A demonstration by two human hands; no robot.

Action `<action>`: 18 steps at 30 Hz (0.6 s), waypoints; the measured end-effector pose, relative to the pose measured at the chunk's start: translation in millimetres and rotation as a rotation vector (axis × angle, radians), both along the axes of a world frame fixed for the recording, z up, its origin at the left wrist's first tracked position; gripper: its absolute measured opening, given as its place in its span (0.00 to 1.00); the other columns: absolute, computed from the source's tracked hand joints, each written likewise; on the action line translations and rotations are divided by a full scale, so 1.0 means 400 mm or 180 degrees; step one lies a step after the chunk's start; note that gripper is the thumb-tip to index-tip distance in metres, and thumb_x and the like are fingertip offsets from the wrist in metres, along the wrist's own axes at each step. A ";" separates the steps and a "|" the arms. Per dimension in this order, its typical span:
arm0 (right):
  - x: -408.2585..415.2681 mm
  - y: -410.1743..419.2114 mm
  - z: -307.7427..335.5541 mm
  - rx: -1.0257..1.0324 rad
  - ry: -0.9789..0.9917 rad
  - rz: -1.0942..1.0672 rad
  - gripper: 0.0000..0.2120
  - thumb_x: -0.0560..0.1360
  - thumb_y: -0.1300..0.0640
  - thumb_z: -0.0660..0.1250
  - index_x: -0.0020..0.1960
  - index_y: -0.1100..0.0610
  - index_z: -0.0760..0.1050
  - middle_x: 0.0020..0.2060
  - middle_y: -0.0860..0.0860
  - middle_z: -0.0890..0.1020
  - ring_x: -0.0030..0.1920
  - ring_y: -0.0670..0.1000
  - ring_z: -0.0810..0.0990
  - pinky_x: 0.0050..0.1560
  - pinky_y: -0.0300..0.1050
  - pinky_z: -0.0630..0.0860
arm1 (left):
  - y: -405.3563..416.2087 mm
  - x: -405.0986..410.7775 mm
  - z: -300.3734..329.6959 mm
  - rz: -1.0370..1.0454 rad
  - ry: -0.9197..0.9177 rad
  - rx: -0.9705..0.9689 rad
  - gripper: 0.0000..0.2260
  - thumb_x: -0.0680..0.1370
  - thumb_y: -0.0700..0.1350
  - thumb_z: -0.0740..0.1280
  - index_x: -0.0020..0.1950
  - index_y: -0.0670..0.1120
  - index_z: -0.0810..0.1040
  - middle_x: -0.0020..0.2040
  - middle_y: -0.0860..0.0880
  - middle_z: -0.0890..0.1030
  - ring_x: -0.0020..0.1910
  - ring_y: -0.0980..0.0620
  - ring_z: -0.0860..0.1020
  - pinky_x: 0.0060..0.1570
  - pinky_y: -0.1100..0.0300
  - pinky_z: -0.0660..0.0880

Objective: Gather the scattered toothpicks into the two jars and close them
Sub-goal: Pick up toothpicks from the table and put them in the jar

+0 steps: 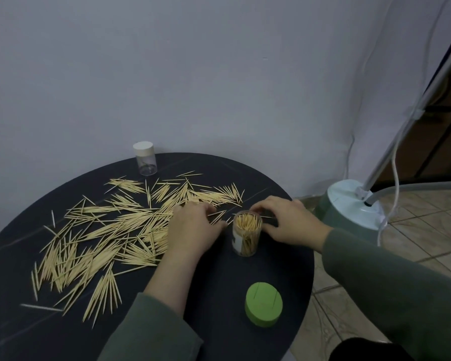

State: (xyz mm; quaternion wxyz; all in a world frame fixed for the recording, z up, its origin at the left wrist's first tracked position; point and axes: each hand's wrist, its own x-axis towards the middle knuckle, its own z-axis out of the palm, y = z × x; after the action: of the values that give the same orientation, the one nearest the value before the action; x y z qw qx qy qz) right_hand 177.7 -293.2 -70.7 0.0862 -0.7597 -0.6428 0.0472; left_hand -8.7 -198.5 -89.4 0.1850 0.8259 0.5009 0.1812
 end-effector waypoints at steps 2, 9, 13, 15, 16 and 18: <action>0.000 0.013 -0.013 0.0160 -0.0281 -0.0341 0.17 0.77 0.46 0.64 0.66 0.43 0.71 0.60 0.44 0.76 0.61 0.47 0.73 0.65 0.51 0.66 | -0.009 0.015 -0.006 0.0037 0.0357 0.0296 0.25 0.75 0.61 0.67 0.69 0.53 0.72 0.65 0.50 0.73 0.64 0.48 0.68 0.61 0.53 0.68; -0.015 0.077 -0.030 0.0243 -0.0295 -0.0565 0.10 0.79 0.46 0.61 0.57 0.45 0.78 0.54 0.43 0.81 0.58 0.48 0.77 0.64 0.53 0.61 | -0.007 0.021 -0.012 0.0090 0.0515 0.0583 0.14 0.79 0.55 0.62 0.62 0.53 0.79 0.60 0.52 0.77 0.58 0.48 0.70 0.55 0.54 0.70; -0.036 0.127 -0.021 0.0109 -0.0065 -0.0363 0.09 0.78 0.45 0.63 0.54 0.46 0.79 0.50 0.43 0.81 0.54 0.47 0.77 0.62 0.53 0.60 | 0.000 0.024 -0.008 0.0106 0.0546 0.0663 0.11 0.81 0.53 0.61 0.58 0.55 0.81 0.56 0.53 0.79 0.55 0.49 0.70 0.50 0.55 0.69; -0.037 0.152 -0.011 0.0207 0.0102 -0.0501 0.10 0.76 0.42 0.65 0.51 0.46 0.80 0.46 0.42 0.80 0.51 0.47 0.77 0.62 0.53 0.62 | 0.005 0.029 -0.003 0.0116 0.0575 0.0708 0.11 0.80 0.53 0.61 0.56 0.53 0.81 0.54 0.52 0.79 0.54 0.49 0.71 0.50 0.55 0.70; -0.032 0.168 -0.005 0.0292 0.0110 -0.0629 0.12 0.76 0.40 0.64 0.50 0.46 0.80 0.45 0.42 0.80 0.51 0.47 0.77 0.62 0.53 0.62 | 0.010 0.033 0.001 0.0115 0.0585 0.0775 0.12 0.80 0.53 0.61 0.56 0.52 0.81 0.53 0.52 0.79 0.54 0.49 0.71 0.51 0.55 0.71; -0.017 0.197 0.007 0.0276 -0.0029 -0.0922 0.17 0.76 0.38 0.62 0.52 0.49 0.79 0.46 0.45 0.81 0.52 0.49 0.77 0.63 0.55 0.63 | 0.027 0.045 0.010 0.0078 0.0590 0.0870 0.12 0.80 0.52 0.61 0.58 0.51 0.81 0.54 0.51 0.79 0.55 0.49 0.71 0.52 0.54 0.73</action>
State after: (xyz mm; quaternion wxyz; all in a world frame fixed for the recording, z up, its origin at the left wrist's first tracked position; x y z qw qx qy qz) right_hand 170.9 -214.6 -67.8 0.1220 -0.8403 -0.5283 0.0029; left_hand 9.4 -187.5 -85.5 0.0217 0.8504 0.4965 0.1730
